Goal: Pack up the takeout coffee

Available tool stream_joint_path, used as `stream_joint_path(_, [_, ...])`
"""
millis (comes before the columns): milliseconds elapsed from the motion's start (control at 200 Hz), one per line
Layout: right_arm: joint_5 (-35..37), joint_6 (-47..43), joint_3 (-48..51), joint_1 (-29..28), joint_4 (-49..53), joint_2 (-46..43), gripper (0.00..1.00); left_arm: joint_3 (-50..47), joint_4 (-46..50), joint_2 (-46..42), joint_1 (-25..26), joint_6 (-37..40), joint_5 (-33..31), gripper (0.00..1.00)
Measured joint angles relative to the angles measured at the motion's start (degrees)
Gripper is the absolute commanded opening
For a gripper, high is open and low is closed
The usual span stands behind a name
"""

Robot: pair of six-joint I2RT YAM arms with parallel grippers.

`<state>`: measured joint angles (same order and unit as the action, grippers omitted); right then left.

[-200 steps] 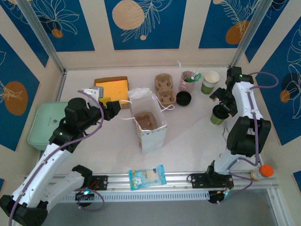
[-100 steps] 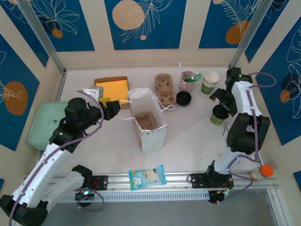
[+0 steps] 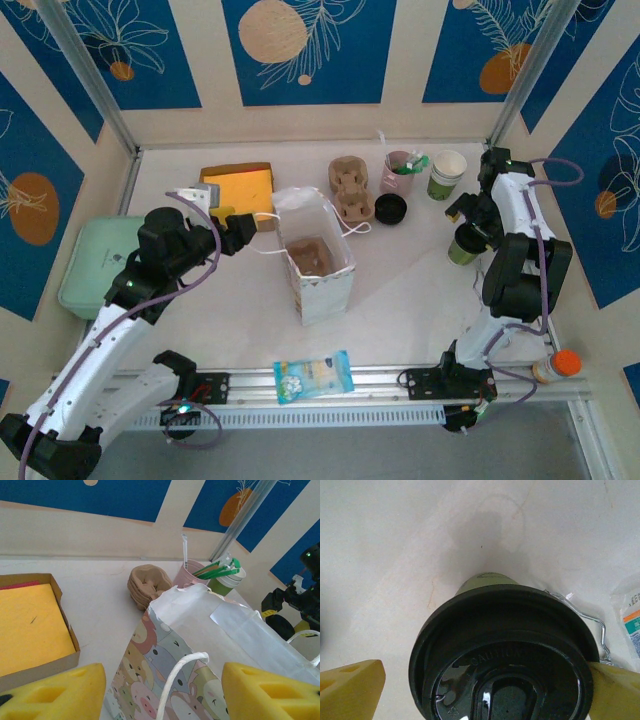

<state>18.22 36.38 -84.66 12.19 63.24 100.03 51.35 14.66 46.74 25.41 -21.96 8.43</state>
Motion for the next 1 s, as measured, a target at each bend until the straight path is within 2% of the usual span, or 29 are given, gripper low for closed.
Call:
stream_joint_path(355, [0.83, -0.26, -0.24, -0.59, 0.33, 0.33, 1.00, 0.00, 0.02, 0.76, 0.00, 0.00, 0.00, 0.63])
stream_joint_path(720, [-0.50, -0.42, -2.80, -5.86, 0.42, 1.51, 1.00, 0.00, 0.00, 1.11, 0.00, 0.00, 0.00, 0.63])
stream_joint_path(1001, [-0.90, -0.44, -4.50, -5.88, 1.42, 1.44, 1.00, 0.00, 0.90, 0.96, 0.02, 0.26, -0.22, 0.63])
